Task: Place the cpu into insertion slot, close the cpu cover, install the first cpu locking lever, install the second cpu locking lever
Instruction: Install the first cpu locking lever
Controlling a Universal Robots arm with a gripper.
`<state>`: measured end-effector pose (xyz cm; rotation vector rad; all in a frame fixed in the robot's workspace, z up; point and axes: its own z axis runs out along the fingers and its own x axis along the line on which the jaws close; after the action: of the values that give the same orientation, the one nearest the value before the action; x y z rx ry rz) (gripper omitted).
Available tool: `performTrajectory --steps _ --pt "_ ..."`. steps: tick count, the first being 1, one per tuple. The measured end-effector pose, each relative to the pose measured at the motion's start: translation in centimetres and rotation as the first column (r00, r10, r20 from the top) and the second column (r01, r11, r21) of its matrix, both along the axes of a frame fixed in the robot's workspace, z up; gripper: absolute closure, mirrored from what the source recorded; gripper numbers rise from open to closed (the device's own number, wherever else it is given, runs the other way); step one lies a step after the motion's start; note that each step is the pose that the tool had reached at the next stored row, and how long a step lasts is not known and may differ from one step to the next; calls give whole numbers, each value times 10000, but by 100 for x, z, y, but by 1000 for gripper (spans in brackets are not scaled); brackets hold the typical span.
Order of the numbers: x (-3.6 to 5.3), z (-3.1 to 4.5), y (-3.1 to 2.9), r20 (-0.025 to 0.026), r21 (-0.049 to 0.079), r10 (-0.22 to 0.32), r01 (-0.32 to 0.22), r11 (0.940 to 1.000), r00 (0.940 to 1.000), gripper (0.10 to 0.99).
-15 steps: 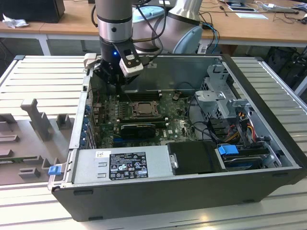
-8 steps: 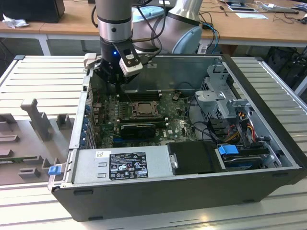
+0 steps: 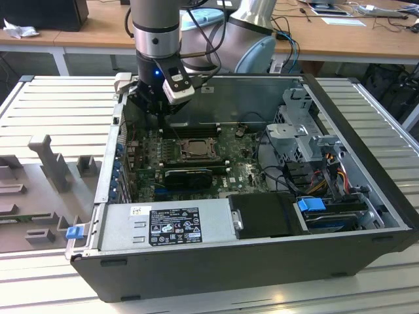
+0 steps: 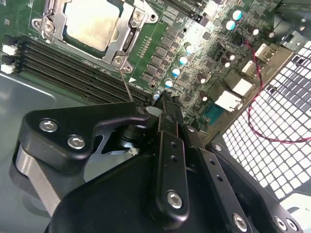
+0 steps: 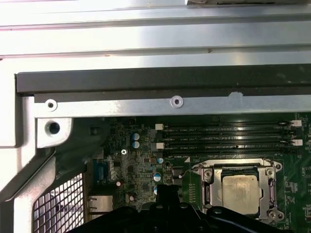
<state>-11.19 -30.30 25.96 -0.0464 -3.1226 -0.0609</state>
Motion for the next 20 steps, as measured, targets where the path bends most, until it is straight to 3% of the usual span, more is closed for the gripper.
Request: performTrajectory --steps 15,20 --pt "-5 -2 1 0 5 7 -7 10000 10000 980" --pt "-5 -6 79 0 6 37 -37 10000 10000 980"
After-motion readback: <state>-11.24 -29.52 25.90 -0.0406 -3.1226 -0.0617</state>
